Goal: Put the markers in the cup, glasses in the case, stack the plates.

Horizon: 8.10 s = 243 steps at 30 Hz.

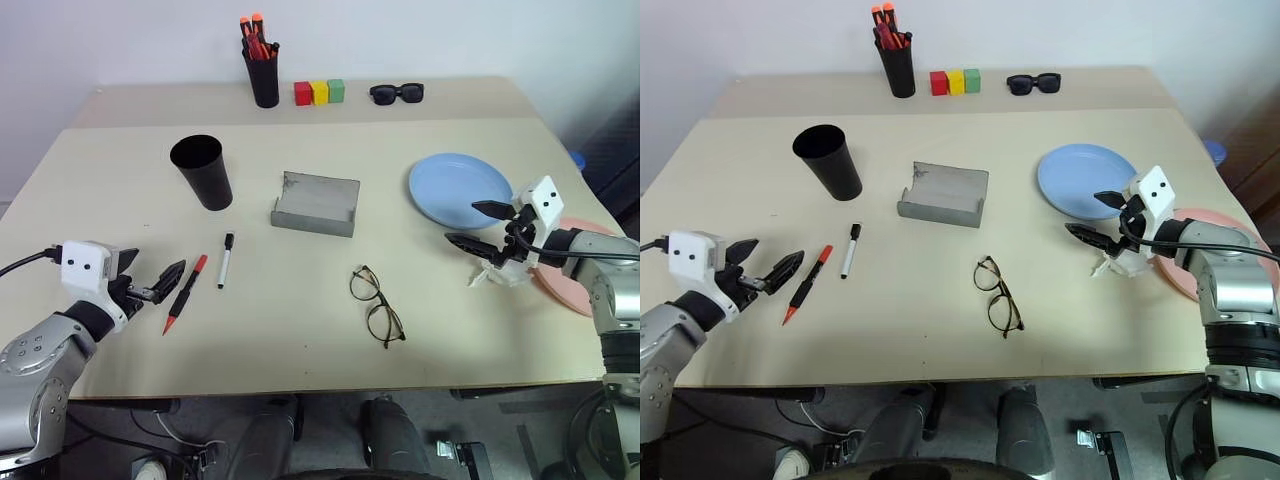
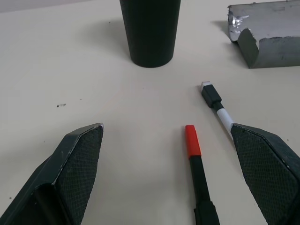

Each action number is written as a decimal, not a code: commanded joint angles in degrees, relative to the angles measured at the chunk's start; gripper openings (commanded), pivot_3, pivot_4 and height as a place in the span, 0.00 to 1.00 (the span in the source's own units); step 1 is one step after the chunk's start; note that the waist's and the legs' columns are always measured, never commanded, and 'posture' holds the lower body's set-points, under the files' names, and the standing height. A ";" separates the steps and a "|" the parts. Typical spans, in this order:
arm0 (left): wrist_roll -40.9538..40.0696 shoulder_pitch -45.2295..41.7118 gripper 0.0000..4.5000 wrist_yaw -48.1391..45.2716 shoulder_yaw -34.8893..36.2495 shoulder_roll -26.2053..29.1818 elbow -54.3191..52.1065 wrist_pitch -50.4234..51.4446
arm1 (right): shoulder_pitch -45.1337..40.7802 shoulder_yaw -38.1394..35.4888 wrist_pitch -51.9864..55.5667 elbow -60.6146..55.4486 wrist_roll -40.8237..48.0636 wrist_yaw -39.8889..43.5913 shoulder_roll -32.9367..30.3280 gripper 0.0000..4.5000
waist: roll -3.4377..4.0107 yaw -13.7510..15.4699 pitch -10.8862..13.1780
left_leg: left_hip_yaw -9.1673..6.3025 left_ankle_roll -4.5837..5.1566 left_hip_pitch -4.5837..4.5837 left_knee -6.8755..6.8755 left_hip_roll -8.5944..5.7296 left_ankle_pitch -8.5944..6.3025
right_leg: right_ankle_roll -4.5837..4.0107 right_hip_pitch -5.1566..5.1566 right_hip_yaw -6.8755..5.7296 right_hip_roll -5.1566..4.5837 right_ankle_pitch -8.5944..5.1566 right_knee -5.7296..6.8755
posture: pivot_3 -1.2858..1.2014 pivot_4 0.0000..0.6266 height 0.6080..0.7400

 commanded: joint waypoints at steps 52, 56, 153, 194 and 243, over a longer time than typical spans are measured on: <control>8.70 -29.23 0.99 -2.94 -14.95 0.27 15.36 14.99 | 10.55 9.80 12.45 -37.72 8.11 -14.31 14.56 1.00 | -0.10 0.07 0.02 | 0.60 0.24 0.05 0.07 0.29 0.03 | 0.25 -0.34 0.73 0.35 0.21 0.22 | 0.52 0.24 1.00; 7.43 -27.59 0.99 2.80 -11.63 -1.22 8.46 24.61 | 7.83 11.38 10.91 -34.42 7.44 -12.34 14.87 1.00 | -0.15 0.03 0.00 | 0.58 0.22 0.04 0.24 0.26 0.02 | 0.28 -0.20 0.71 0.35 0.22 0.18 | 0.52 0.24 1.00; 21.64 -50.15 0.74 22.67 -11.88 -14.59 52.47 -40.28 | -6.77 18.42 -0.47 -25.44 -3.61 -29.98 40.04 1.00 | -0.48 -0.44 0.01 | 0.84 -0.25 0.03 0.43 0.88 0.10 | 0.17 -0.74 0.91 1.05 0.73 0.91 | 0.52 0.24 1.00; 20.74 -49.90 0.99 24.95 -22.65 -23.39 29.05 -6.07 | -6.71 18.06 -1.78 -23.09 -3.76 -30.35 40.43 1.00 | -0.48 -0.51 0.01 | 0.79 -0.25 0.05 0.47 0.90 0.10 | 0.16 -0.71 0.91 1.10 0.73 0.94 | 0.52 0.24 1.00; 21.24 -80.20 0.16 50.56 -8.54 -28.30 94.86 -14.87 | -3.15 18.47 -1.56 -25.52 -5.02 -31.19 39.00 1.00 | -0.50 -0.42 0.02 | 0.96 -0.29 0.03 0.50 0.79 0.11 | 0.21 -0.69 0.84 1.12 0.73 0.95 | 0.52 0.24 1.00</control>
